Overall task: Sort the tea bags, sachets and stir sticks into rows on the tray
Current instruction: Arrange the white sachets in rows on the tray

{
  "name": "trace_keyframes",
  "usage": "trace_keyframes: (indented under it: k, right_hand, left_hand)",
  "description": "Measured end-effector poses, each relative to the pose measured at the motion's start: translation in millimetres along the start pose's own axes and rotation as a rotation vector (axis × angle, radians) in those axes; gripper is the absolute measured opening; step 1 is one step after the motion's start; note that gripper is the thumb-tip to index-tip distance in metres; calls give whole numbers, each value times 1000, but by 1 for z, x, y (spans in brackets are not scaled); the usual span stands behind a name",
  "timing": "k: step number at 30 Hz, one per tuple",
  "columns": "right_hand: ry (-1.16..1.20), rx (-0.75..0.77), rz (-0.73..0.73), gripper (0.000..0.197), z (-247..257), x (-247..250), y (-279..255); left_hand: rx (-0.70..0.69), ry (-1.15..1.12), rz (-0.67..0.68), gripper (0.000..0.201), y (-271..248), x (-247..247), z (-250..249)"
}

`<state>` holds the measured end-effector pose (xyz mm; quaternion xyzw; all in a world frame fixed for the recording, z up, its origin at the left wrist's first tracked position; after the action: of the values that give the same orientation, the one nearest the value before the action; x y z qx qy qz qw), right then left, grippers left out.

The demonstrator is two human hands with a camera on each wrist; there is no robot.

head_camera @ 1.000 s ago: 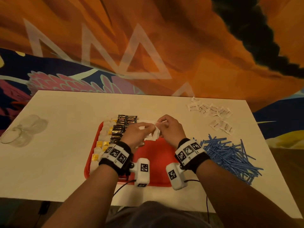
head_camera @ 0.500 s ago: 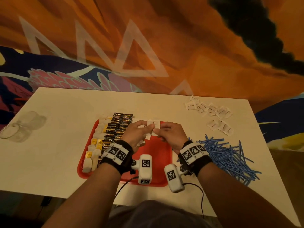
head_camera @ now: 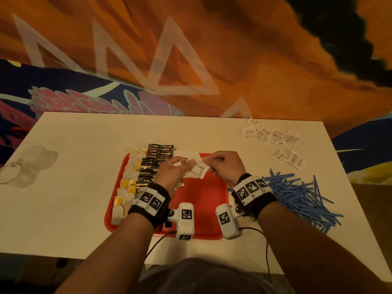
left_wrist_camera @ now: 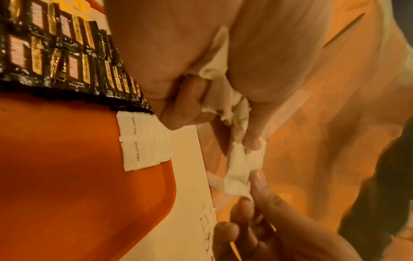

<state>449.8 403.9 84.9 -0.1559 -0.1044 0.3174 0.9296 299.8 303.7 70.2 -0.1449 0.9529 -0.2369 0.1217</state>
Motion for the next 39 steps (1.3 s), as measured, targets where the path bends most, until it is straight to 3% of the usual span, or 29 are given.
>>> trace_keyframes:
  k: [3, 6, 8, 10, 15, 24, 30, 34, 39]
  right_hand:
    - [77, -30, -107, 15, -7, -7, 4]
    - [280, -133, 15, 26, -22, -39, 5]
    - [381, -178, 107, 22, -25, -61, 2]
    - [397, -163, 78, 23, -26, -68, 4]
    - [155, -143, 10, 23, -28, -71, 12]
    - [47, -246, 26, 13, -70, -92, 17]
    - [-169, -355, 46, 22, -107, -84, 36]
    - [-163, -387, 1, 25, -119, -85, 56]
    - [-182, -428, -1, 14, -125, -95, 82]
  left_hand:
    - [14, -38, 26, 22, 2, 12, 4]
    - [27, -104, 22, 16, 1, 23, 5]
    - [26, -134, 19, 21, 0, 31, 6]
    - [33, -108, 4, 22, 1, 43, 9]
    - [12, 81, -34, 20, 6, 68, 7]
    - [-20, 198, -155, 16, 11, 99, 19]
    - [102, 146, -244, 19, 7, 144, 44]
    - [106, 103, -253, 14, -1, 167, 49]
    - [114, 67, -291, 11, -9, 194, 53]
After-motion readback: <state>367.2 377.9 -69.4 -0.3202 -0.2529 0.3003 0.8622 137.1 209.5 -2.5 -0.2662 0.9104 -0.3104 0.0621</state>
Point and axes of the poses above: each hand's wrist, its own y-axis towards the middle knuckle, its own x-axis out of the back of the hand, z = x × y, the point moved 9 cm from there along y, towards the middle knuckle, and after that the axes turned 13 degrees about z, right-handed, at the moved point
